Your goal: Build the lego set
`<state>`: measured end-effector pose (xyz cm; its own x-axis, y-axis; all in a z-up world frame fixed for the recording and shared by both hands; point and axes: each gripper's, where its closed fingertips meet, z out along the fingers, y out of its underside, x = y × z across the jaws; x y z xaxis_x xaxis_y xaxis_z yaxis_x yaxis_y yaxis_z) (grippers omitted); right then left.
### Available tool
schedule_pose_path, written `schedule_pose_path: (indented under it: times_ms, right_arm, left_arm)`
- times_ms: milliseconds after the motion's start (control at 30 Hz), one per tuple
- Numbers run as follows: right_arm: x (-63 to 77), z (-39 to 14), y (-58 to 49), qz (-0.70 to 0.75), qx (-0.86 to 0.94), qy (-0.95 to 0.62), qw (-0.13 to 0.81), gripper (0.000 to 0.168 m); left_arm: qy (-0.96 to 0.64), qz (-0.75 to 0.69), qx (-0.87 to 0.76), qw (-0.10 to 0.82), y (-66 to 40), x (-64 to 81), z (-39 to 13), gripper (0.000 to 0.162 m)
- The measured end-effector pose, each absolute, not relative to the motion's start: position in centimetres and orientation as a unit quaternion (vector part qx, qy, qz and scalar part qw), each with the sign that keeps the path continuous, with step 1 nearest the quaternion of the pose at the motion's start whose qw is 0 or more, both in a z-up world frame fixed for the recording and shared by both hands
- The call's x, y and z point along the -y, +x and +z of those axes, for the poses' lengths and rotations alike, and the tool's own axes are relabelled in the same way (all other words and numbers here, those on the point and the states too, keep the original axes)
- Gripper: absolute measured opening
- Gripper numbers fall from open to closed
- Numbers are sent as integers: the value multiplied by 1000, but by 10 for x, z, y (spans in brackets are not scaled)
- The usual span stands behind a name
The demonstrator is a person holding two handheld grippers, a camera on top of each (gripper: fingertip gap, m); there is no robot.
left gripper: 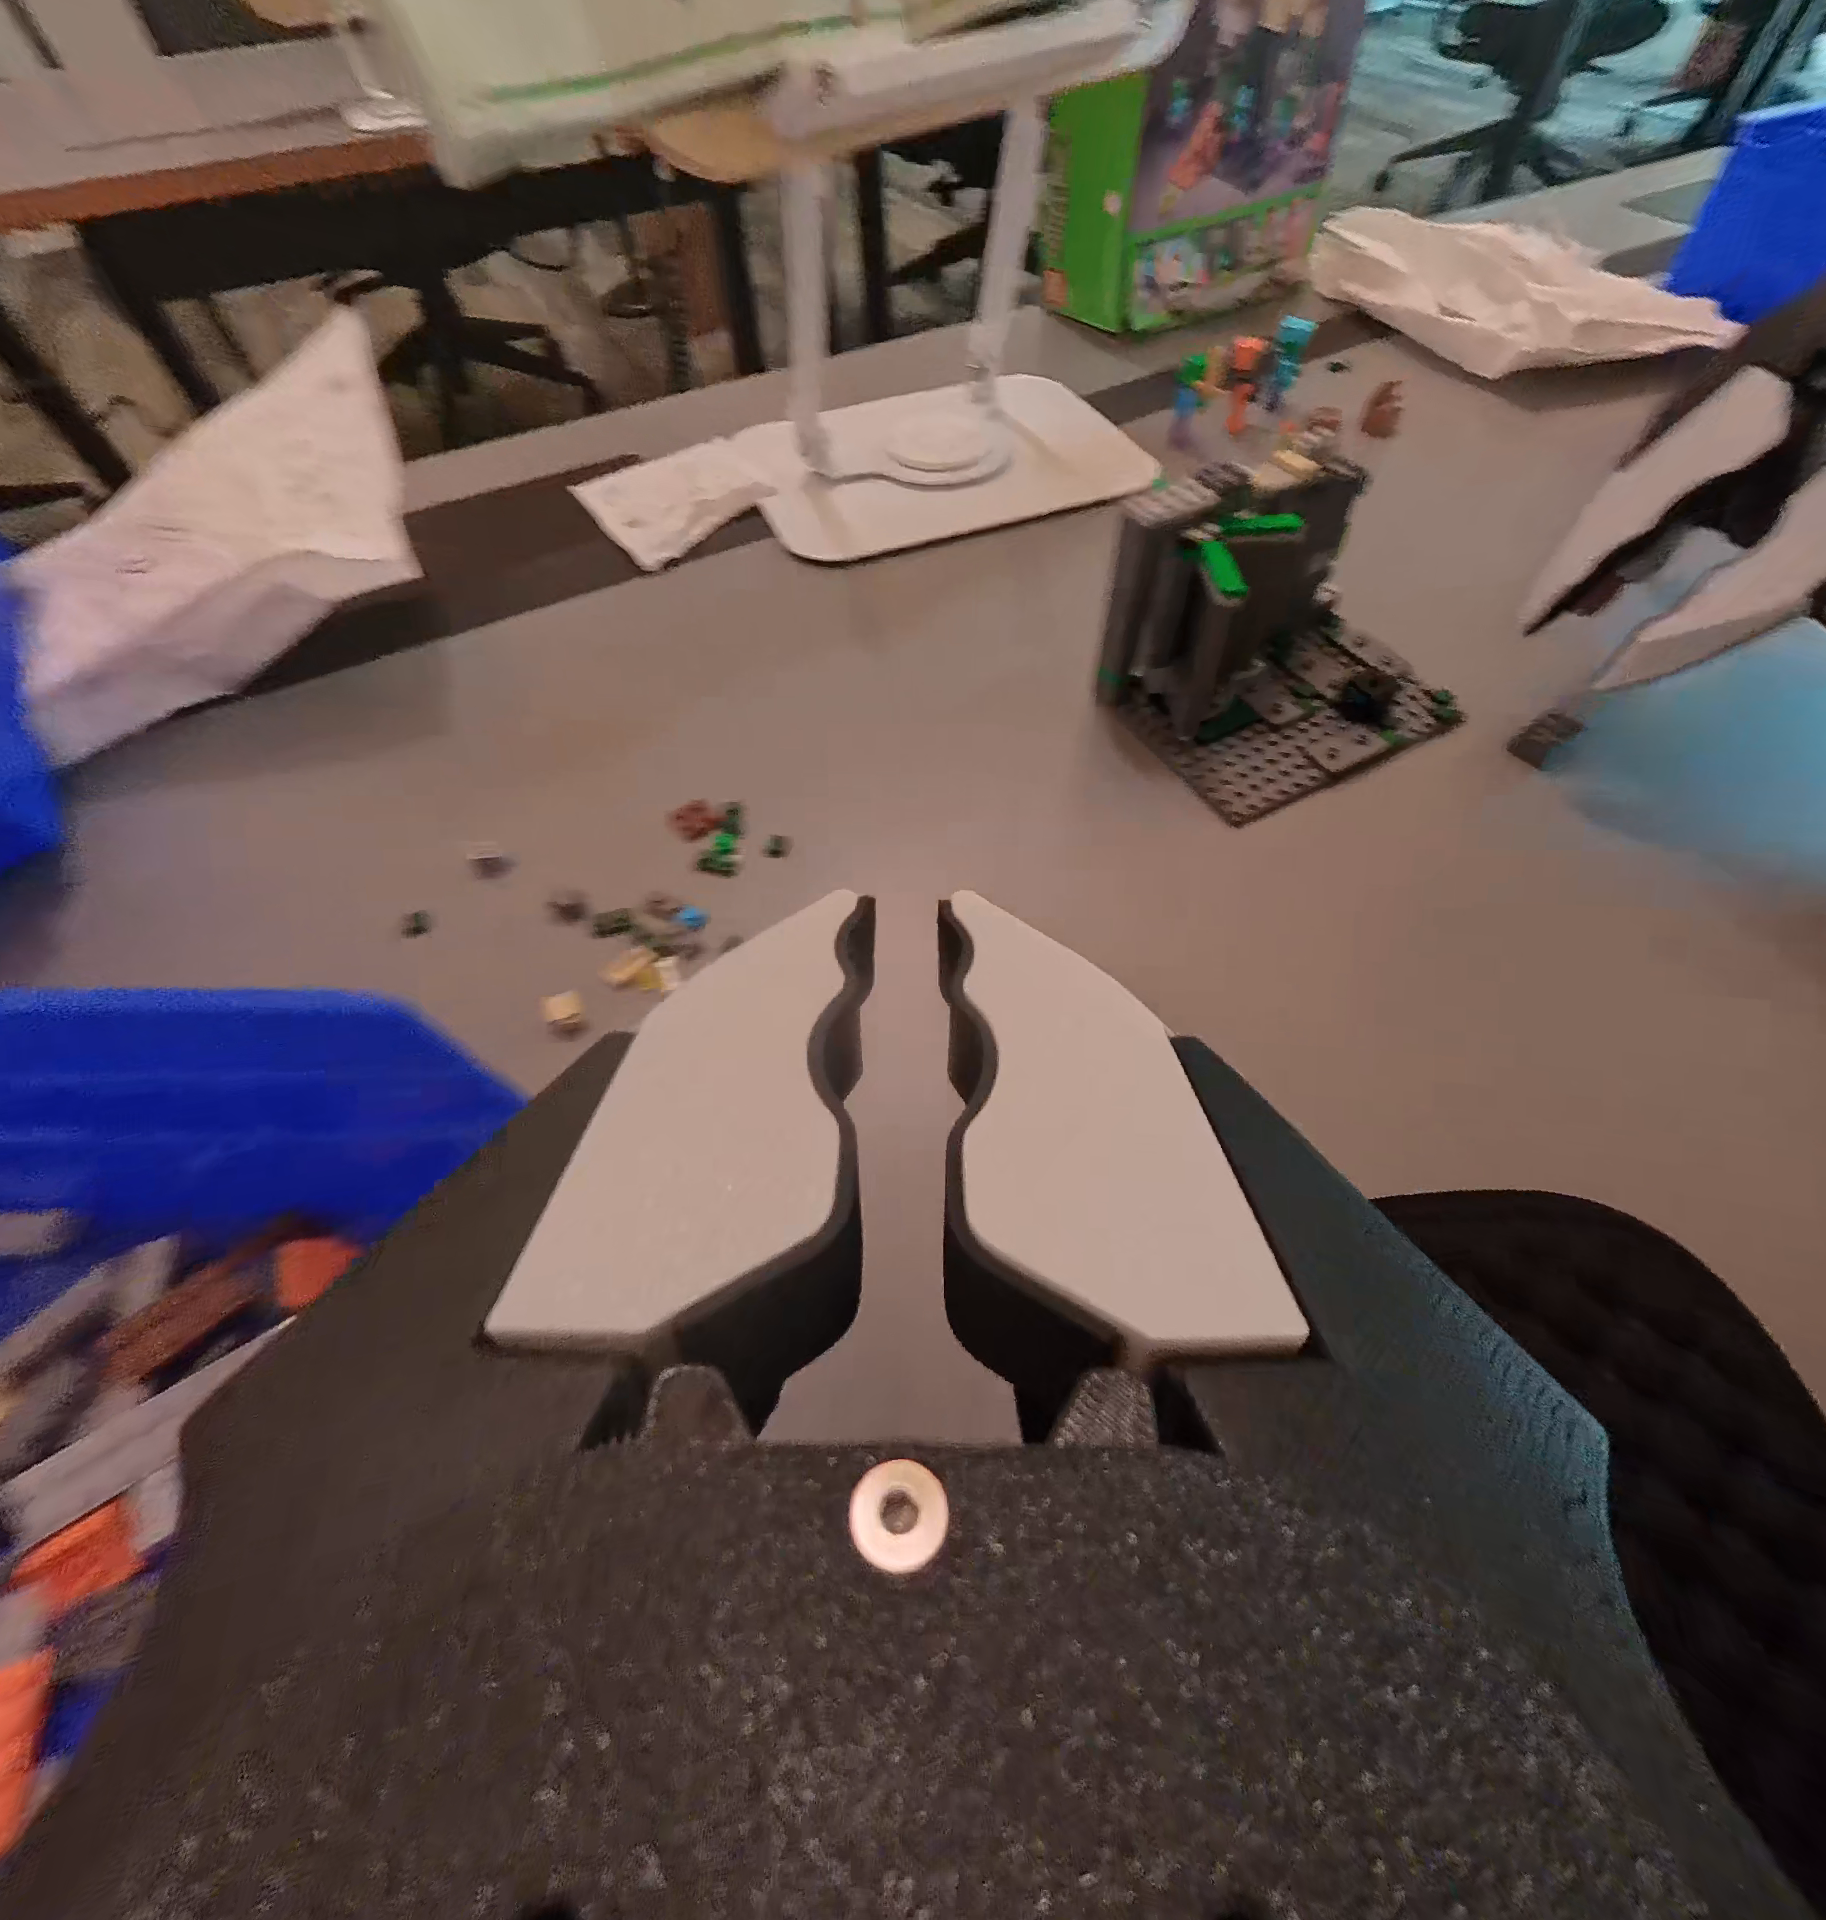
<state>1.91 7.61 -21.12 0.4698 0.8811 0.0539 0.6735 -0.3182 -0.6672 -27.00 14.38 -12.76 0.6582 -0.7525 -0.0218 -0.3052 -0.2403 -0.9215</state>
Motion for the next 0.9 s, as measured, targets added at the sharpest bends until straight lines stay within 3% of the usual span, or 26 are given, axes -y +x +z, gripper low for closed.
schedule_pose_path:
  times_ms: [267, 567, 900]
  right_arm:
    - [-85, -189, 8, 209, 373, -799, 423, 30]
    - [-77, -194, 0, 228, 352, -793, 442, 30]
    - [-75, -194, -2, 227, 357, -786, 452, 29]
  left_arm:
    - [-800, -116, -304, 505, -366, -189, -87, 21]
    - [-826, -71, -435, 350, -354, -231, -118, 52]
    - [-736, -7, -660, 153, -306, -264, -179, 26]
